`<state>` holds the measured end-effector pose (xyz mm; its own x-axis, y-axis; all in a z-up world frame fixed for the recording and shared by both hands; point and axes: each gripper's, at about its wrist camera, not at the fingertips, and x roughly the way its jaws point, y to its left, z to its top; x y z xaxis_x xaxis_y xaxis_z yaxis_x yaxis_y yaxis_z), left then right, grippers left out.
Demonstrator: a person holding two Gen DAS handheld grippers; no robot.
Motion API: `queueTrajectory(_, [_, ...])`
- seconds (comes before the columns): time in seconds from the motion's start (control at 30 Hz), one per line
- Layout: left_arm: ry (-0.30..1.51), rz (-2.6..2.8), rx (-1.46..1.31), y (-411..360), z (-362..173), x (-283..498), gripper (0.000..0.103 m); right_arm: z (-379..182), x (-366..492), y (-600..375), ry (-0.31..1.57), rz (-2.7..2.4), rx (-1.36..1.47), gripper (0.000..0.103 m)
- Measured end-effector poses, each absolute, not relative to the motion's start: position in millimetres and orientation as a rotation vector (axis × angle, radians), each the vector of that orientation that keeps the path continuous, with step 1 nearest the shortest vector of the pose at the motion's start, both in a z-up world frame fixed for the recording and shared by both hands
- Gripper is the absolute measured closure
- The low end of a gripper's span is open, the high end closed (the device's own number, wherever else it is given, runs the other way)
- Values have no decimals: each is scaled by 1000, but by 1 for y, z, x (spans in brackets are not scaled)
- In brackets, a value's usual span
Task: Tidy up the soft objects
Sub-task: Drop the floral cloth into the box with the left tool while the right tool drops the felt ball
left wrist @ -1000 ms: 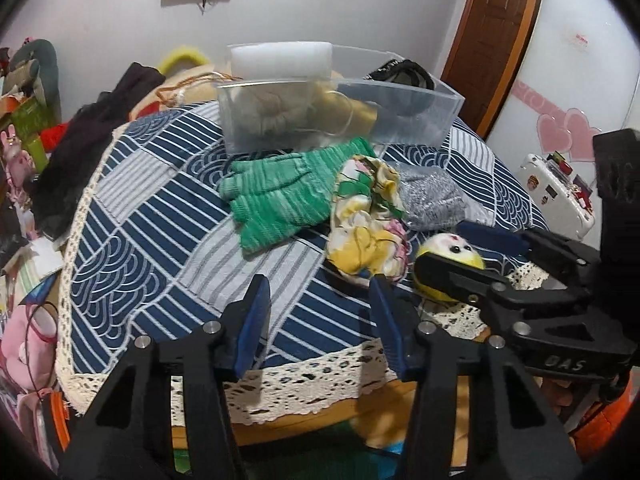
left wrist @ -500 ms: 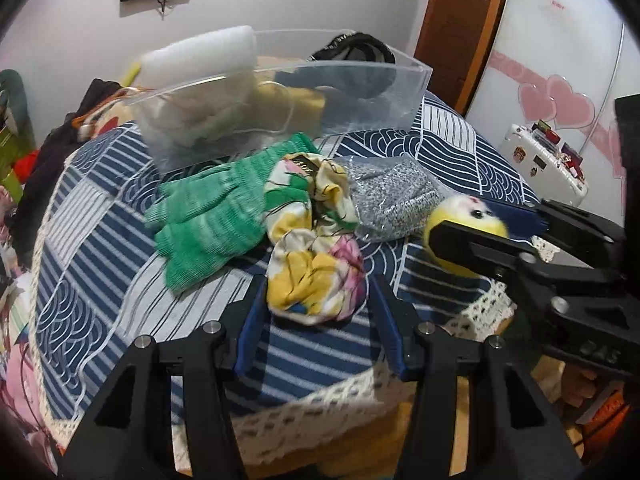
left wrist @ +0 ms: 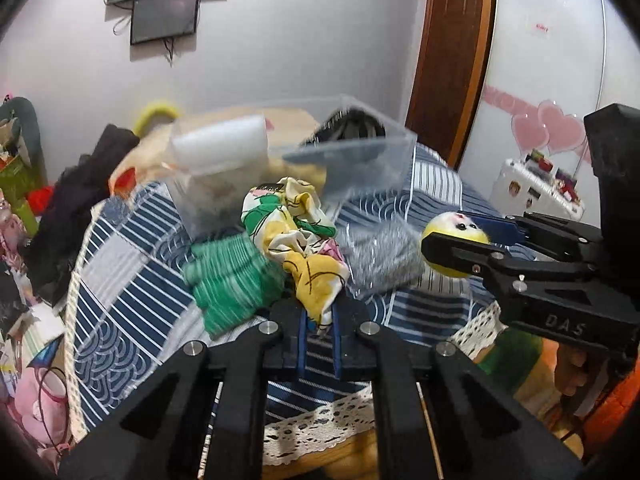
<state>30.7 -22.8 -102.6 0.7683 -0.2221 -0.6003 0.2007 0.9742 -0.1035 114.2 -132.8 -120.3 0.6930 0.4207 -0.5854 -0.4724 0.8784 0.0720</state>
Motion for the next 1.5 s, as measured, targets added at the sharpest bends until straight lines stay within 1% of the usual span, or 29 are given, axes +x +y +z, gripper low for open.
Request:
queueTrajectory(0.3, [515,-194,-29,-15,-56,46,94,-81,128,-136,500,468,-76,61])
queueTrajectory(0.57, [442,-182,-42,-13,-36,78,94,-56,153,-137,414,443,-48,61])
queueTrajectory(0.7, [452,-211,-45,-17,-36,102,94,-52,169,-136,399,434,-29,61])
queueTrajectory(0.87, [520,-249,-37,-27,-48,134,94,-58,189,-128,410,435,-29,61])
queueTrajectory(1.07, [621,-260,-2,-40,-69,171,94,-77,214,-125,472,444,-23,61])
queueTrajectory(1.23, [652,-254,9,-46,-80,186,93,-89,224,-128,522,449,-19,61])
queueTrajectory(1.27, [656,-250,3,-46,-80,187,93,-91,225,-128,528,448,-21,61])
queueTrajectory(1.33, [662,-233,-14,-43,-81,188,86,-93,227,-128,542,445,-20,61])
queueTrajectory(1.4, [671,-219,-30,-39,-82,189,75,-97,230,-129,557,442,-22,60])
queueTrajectory(1.43, [671,-218,-38,-37,-82,189,73,-97,228,-127,555,434,-35,60])
queueTrajectory(1.5, [672,-220,-61,-32,-82,187,65,-96,227,-127,556,427,-47,60])
